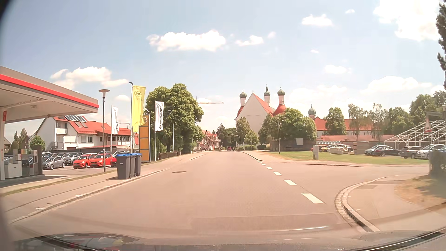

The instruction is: Follow the waypoints while adhering to traffic rules and regulations

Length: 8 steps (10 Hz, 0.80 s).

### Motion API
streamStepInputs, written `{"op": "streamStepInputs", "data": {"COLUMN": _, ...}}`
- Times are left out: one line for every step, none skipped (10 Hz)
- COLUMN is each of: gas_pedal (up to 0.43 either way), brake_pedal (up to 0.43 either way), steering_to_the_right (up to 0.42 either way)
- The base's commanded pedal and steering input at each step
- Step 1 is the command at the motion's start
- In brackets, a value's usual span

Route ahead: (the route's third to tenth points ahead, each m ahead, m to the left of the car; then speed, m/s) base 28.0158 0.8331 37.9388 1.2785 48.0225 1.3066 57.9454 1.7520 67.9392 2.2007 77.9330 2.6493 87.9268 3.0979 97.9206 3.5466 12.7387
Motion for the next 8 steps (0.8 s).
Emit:
{"op": "streamStepInputs", "data": {"gas_pedal": 0.177, "brake_pedal": 0.012, "steering_to_the_right": -0.001}}
{"op": "streamStepInputs", "data": {"gas_pedal": 0.177, "brake_pedal": 0.006, "steering_to_the_right": 0.001}}
{"op": "streamStepInputs", "data": {"gas_pedal": 0.177, "brake_pedal": 0.012, "steering_to_the_right": 0.001}}
{"op": "streamStepInputs", "data": {"gas_pedal": 0.177, "brake_pedal": 0.012, "steering_to_the_right": 0.001}}
{"op": "streamStepInputs", "data": {"gas_pedal": 0.177, "brake_pedal": 0.012, "steering_to_the_right": 0.001}}
{"op": "streamStepInputs", "data": {"gas_pedal": 0.177, "brake_pedal": 0.012, "steering_to_the_right": 0.001}}
{"op": "streamStepInputs", "data": {"gas_pedal": 0.177, "brake_pedal": 0.006, "steering_to_the_right": 0.000}}
{"op": "streamStepInputs", "data": {"gas_pedal": 0.177, "brake_pedal": 0.012, "steering_to_the_right": 0.000}}
